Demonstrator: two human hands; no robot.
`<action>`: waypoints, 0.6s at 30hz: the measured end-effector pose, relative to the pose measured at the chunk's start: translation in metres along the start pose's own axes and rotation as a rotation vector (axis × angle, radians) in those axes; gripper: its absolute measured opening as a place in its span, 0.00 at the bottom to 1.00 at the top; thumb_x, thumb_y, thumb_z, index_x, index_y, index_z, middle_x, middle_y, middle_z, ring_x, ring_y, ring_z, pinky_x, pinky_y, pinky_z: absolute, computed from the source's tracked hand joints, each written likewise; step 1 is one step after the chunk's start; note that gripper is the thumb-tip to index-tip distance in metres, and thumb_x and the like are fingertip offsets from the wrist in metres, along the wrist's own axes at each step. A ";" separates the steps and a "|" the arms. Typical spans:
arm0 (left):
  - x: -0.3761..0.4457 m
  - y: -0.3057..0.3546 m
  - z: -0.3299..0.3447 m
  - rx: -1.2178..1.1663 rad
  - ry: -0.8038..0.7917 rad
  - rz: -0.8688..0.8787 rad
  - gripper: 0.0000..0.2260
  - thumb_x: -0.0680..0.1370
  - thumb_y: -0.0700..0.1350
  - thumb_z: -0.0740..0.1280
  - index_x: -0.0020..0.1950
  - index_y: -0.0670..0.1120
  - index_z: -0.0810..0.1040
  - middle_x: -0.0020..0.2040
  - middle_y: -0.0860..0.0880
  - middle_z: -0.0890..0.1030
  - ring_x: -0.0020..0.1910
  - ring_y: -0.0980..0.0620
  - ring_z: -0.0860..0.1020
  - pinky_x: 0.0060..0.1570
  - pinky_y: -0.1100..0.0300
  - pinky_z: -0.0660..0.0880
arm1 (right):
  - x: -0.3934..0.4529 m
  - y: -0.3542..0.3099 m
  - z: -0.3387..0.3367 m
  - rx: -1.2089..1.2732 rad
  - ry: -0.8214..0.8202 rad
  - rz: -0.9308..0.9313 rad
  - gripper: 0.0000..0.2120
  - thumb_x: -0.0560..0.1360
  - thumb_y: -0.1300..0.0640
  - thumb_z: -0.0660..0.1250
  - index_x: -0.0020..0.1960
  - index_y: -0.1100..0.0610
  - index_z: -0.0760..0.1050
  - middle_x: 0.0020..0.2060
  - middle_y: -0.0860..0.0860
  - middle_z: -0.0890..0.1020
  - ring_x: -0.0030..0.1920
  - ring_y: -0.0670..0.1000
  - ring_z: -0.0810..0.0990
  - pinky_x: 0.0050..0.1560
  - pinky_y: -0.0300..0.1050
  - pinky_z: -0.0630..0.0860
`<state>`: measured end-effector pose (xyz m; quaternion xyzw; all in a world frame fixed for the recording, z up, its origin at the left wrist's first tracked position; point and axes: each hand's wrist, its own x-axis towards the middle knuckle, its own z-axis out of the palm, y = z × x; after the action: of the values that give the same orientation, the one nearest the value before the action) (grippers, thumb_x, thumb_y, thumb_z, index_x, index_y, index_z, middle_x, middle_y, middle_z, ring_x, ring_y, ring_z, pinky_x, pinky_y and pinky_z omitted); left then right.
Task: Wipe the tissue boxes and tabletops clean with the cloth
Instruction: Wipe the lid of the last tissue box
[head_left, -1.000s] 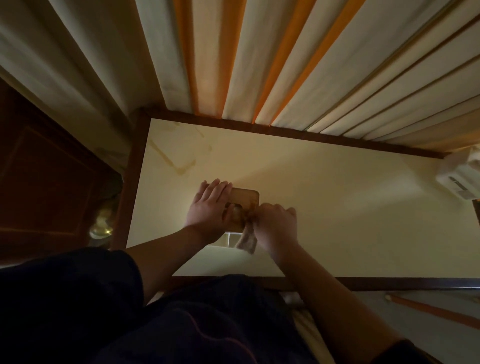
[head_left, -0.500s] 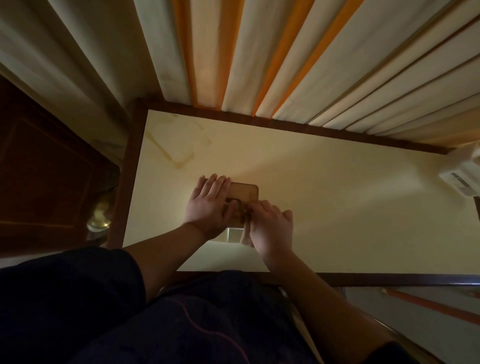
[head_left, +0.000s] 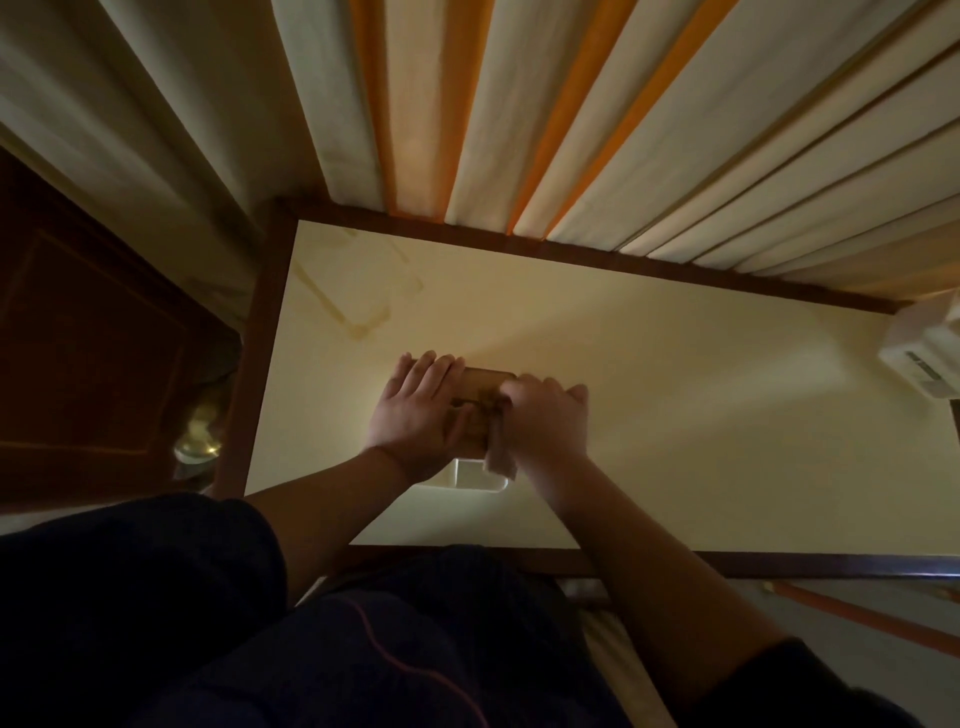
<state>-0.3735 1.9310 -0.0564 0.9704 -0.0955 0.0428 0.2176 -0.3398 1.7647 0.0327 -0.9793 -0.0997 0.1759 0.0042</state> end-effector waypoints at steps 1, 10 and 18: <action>0.000 -0.001 0.000 0.000 0.004 0.004 0.26 0.84 0.55 0.59 0.77 0.41 0.71 0.72 0.43 0.76 0.73 0.38 0.71 0.78 0.41 0.59 | 0.009 0.000 -0.002 0.012 0.018 0.013 0.07 0.74 0.50 0.67 0.50 0.49 0.79 0.47 0.47 0.80 0.52 0.54 0.79 0.56 0.54 0.64; 0.000 0.002 -0.002 0.029 -0.015 -0.019 0.28 0.84 0.58 0.55 0.77 0.41 0.71 0.72 0.43 0.76 0.74 0.39 0.70 0.79 0.41 0.59 | -0.008 -0.009 0.028 0.184 0.189 0.122 0.06 0.78 0.57 0.65 0.52 0.49 0.78 0.49 0.48 0.81 0.50 0.56 0.81 0.51 0.53 0.66; 0.001 0.003 -0.001 0.024 -0.024 -0.031 0.29 0.83 0.58 0.58 0.77 0.40 0.71 0.72 0.42 0.76 0.73 0.38 0.70 0.79 0.43 0.56 | -0.065 0.004 0.038 0.091 0.129 -0.009 0.07 0.73 0.56 0.75 0.45 0.45 0.80 0.42 0.45 0.82 0.40 0.53 0.81 0.44 0.49 0.62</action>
<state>-0.3737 1.9285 -0.0540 0.9748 -0.0822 0.0290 0.2054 -0.4118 1.7470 0.0196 -0.9870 -0.0954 0.1170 0.0560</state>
